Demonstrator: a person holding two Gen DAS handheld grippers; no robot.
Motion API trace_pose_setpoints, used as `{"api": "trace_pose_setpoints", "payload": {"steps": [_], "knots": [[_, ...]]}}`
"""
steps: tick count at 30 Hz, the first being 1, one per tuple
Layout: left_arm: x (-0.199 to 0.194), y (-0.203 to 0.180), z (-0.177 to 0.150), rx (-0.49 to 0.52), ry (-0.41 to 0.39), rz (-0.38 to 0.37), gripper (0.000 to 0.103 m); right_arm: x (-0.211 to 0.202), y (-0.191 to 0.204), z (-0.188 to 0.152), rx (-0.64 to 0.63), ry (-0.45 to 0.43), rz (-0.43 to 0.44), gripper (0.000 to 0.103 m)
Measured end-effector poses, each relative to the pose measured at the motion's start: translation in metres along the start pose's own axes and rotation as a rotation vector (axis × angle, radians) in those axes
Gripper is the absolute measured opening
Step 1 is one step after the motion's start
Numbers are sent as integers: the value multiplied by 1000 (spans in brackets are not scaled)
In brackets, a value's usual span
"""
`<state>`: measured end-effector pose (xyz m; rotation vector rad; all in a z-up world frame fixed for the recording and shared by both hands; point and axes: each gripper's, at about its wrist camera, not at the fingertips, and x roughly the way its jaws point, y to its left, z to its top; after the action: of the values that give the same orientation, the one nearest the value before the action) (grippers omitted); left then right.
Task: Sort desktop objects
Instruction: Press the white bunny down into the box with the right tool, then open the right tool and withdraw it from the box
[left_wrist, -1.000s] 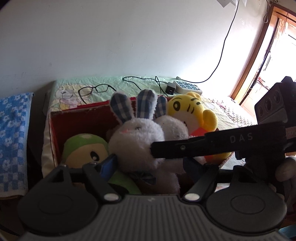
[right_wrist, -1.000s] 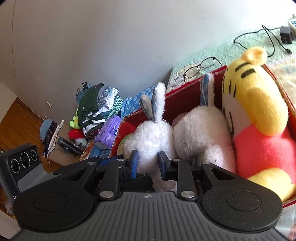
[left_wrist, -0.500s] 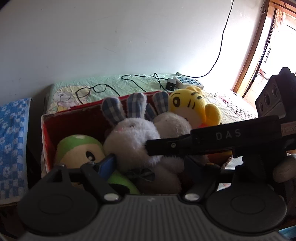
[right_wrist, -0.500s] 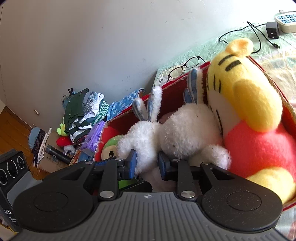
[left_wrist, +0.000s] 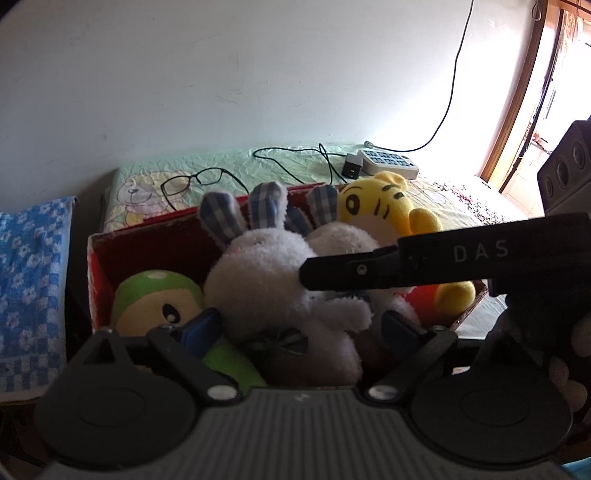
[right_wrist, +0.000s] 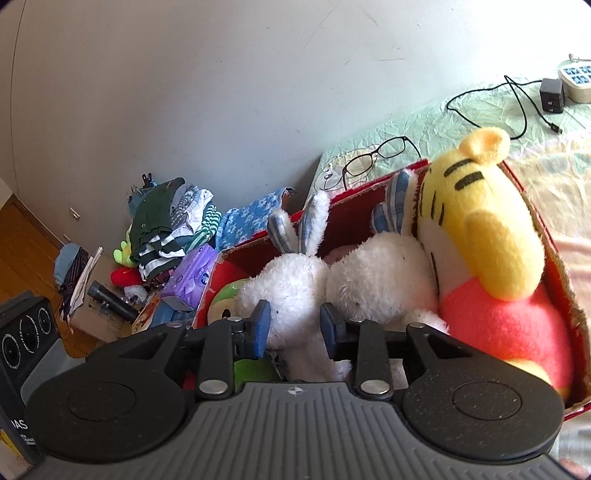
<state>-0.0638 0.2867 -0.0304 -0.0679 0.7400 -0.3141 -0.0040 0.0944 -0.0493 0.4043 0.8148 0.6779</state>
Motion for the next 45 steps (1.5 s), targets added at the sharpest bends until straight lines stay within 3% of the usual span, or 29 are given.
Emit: {"api": "trace_pose_setpoints", "payload": {"steps": [5,12,20,24,30,39,45], "knots": [[-13,-8,3,-59,-16,30,99,-14,-1,4,-25,-13,-28,32],[-14,-37,16,-104,52,262,100,-37,-7,10,-48,-35,-57,32],[-18,-73,20,-176,111,421,100,-71,-12,13,-78,-58,-128,32],[-17,-90,15,-206,132,454,100,-83,-14,11,-95,-61,-168,32],[-17,-128,10,-174,127,502,100,-103,-28,3,-104,-52,-229,33],[4,-152,-9,-242,234,495,100,-124,-53,-13,-86,-37,-311,39],[16,-171,-24,-243,256,506,100,-130,-74,-24,-64,-8,-355,42]]}}
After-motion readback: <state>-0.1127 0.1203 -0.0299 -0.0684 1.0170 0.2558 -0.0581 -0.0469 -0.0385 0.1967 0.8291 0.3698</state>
